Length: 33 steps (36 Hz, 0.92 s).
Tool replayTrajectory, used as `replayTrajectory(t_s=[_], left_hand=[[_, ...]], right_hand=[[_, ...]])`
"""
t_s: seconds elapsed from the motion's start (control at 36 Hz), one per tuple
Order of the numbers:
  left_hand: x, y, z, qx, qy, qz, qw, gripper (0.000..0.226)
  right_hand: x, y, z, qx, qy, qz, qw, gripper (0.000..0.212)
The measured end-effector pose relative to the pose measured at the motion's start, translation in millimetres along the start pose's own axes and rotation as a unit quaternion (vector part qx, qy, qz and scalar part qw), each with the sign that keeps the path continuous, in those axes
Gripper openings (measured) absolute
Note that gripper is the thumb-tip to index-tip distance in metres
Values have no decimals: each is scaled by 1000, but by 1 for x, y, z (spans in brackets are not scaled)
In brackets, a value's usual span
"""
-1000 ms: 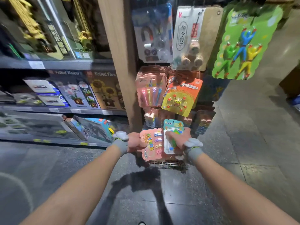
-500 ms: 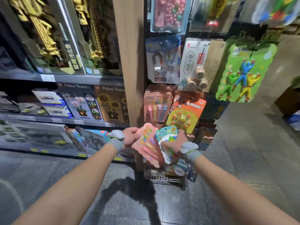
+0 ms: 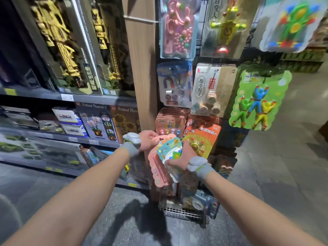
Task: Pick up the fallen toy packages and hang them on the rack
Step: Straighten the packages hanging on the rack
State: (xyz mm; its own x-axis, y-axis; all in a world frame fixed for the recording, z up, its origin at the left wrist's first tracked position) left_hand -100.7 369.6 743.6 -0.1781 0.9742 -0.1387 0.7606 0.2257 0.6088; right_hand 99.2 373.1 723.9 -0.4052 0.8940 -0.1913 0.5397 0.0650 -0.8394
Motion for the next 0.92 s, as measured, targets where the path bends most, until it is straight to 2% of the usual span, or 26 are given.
replayTrajectory(t_s=[0.14, 0.31, 0.42, 0.56, 0.92], left_hand=[[4, 26, -13, -75, 16, 15, 997, 4], [12, 51, -28, -90, 54, 49, 993, 5], [18, 65, -35, -74, 92, 67, 991, 7], [29, 65, -39, -79, 121, 41, 989, 5], [37, 66, -38, -78, 113, 53, 989, 4]], right_hand=[[0, -10, -19, 2, 30, -44, 999, 102], [5, -26, -47, -36, 72, -73, 994, 107], [12, -27, -56, -30, 88, -65, 994, 105], [18, -29, -55, -29, 104, -45, 993, 111], [28, -32, -49, -54, 142, -33, 988, 112]])
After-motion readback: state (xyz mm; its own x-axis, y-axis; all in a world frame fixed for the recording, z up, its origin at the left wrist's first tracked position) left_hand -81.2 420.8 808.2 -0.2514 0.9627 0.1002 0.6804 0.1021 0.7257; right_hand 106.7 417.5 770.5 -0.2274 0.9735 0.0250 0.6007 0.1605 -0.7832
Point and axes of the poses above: each hand's wrist, its own x-axis towards the middle knuckle, its own z-axis out of the palm, y = z × x, the point moved 5 cm from there along x, towards the middle knuckle, and after that the axes turned 8 degrees about x, right-handed, at the moved point
